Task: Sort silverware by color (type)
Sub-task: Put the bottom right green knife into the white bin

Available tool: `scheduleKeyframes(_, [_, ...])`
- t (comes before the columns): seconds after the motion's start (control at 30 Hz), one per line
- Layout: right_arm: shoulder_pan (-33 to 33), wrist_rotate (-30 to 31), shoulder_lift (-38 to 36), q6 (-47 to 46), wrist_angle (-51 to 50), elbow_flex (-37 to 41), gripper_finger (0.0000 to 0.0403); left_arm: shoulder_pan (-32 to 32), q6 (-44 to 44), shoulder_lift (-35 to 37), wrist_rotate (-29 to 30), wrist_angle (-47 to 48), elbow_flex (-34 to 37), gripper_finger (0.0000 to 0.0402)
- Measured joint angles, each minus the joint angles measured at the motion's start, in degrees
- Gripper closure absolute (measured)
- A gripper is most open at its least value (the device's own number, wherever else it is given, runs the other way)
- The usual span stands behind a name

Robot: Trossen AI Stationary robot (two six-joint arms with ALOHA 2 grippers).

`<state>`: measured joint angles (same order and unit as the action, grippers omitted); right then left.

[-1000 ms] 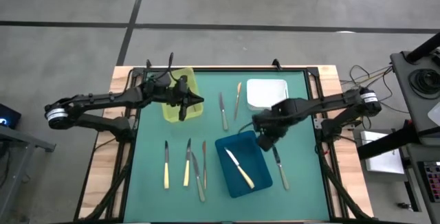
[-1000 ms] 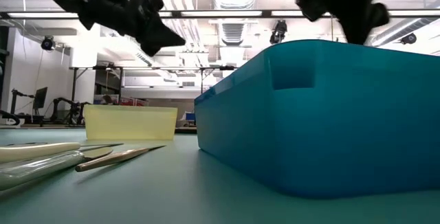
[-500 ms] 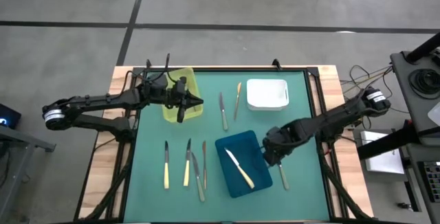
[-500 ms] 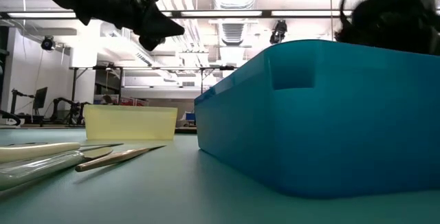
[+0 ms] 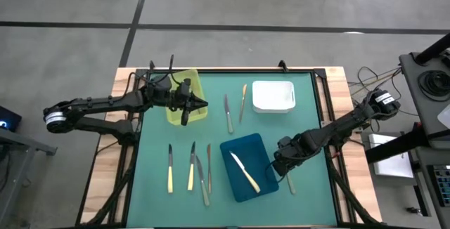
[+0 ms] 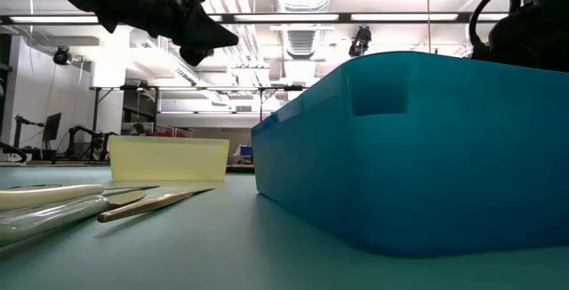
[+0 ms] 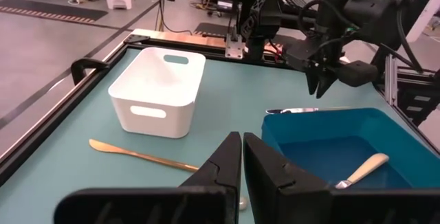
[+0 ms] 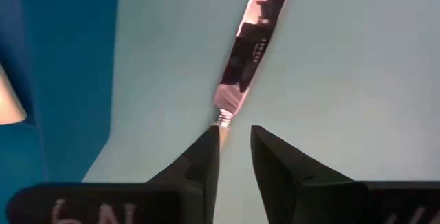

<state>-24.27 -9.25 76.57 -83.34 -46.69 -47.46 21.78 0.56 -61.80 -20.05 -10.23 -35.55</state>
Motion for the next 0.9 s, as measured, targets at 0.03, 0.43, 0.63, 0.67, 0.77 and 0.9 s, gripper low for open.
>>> scheduleKeyframes(0.03, [-0.2,-0.1,0.0,-0.6,0.3,0.0,0.0313,0.0,0.0,0.0,0.0,0.1,0.0,0.0402])
scheduleKeyframes(0.43, [-5.3,0.4,0.4,-6.4,3.3,0.9,0.018,0.0,0.0,0.0,0.0,0.1,0.0,0.0402])
scheduleKeyframes(0.63, [-7.9,2.5,0.4,-10.3,6.0,4.0,0.0175,0.0,0.0,0.0,0.0,0.0,0.0,0.0402])
scheduleKeyframes(0.67, [-8.0,3.0,0.4,-10.7,6.0,4.4,0.0175,0.0,0.0,0.0,0.0,0.0,0.0,0.0402])
scheduleKeyframes(0.77, [-8.1,4.4,0.4,-11.1,8.5,6.0,0.0175,0.0,0.0,0.0,0.0,-0.1,0.0,0.0402])
scheduleKeyframes(0.9, [-8.1,4.9,0.4,-11.2,12.4,8.1,0.0175,0.0,0.0,0.0,0.0,-0.1,0.0,0.0402])
